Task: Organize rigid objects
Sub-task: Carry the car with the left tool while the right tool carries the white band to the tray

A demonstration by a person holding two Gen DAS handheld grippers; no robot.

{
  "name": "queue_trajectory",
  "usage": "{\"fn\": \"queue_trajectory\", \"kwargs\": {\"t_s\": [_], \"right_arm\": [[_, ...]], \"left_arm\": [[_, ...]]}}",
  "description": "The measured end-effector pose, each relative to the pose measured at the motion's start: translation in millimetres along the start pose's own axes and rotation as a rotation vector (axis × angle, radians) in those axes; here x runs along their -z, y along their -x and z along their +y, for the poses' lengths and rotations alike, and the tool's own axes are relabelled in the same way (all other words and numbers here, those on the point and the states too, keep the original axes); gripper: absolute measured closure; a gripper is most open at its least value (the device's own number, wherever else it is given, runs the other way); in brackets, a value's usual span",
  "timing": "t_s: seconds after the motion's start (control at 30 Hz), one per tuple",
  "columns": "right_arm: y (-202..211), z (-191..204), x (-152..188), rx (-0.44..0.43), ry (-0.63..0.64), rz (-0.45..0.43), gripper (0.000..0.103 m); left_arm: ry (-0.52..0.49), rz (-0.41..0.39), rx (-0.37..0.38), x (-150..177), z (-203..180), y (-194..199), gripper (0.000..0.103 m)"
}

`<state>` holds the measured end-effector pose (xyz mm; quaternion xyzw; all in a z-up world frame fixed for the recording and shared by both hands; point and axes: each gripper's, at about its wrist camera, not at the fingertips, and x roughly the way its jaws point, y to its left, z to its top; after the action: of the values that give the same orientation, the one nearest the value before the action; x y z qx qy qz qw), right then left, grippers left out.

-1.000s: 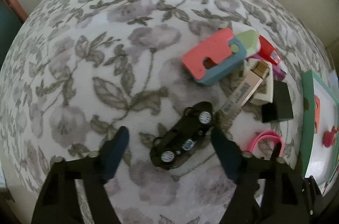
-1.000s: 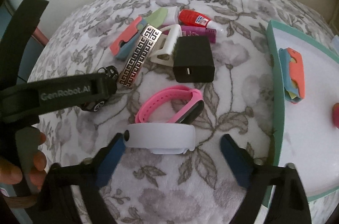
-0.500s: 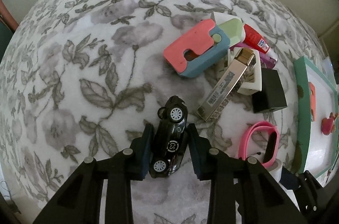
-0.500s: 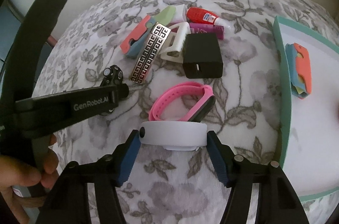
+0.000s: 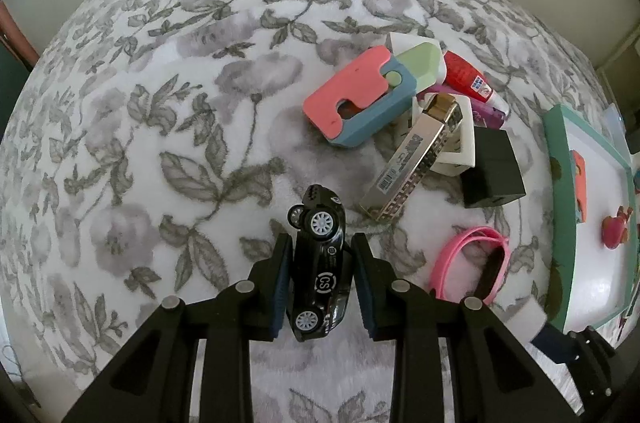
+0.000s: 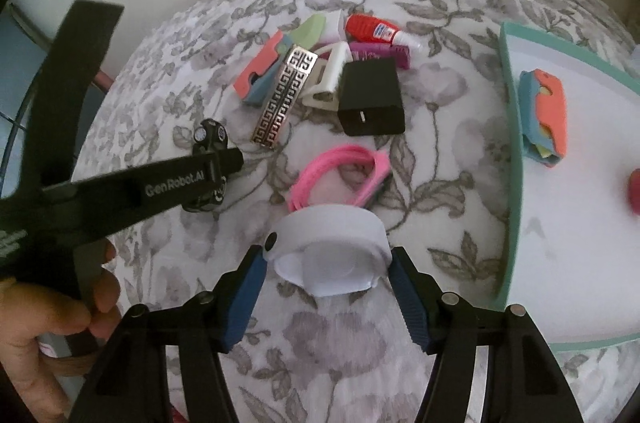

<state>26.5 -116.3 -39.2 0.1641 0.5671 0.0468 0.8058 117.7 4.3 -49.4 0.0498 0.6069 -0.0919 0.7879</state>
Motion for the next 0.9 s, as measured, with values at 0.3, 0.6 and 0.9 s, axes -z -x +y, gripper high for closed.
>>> {"fn": "queue_trajectory", "kwargs": {"t_s": [0.3,0.6,0.9], "right_arm": [[36,-12,-10,-0.025,-0.041,-0.09,0.037],[98,-34,-20,0.153,-0.045,-0.24,0.037],[102,-94,-20,0.282,-0.17,-0.193,0.037]], "left_arm": [[-0.008,-0.102,-0.011,0,-7,51,0.072],[-0.071,-0.221,-0.003,-5,-28,88,0.072],[-0.202,-0.238,0.086,2,-89,96,0.072]]}}
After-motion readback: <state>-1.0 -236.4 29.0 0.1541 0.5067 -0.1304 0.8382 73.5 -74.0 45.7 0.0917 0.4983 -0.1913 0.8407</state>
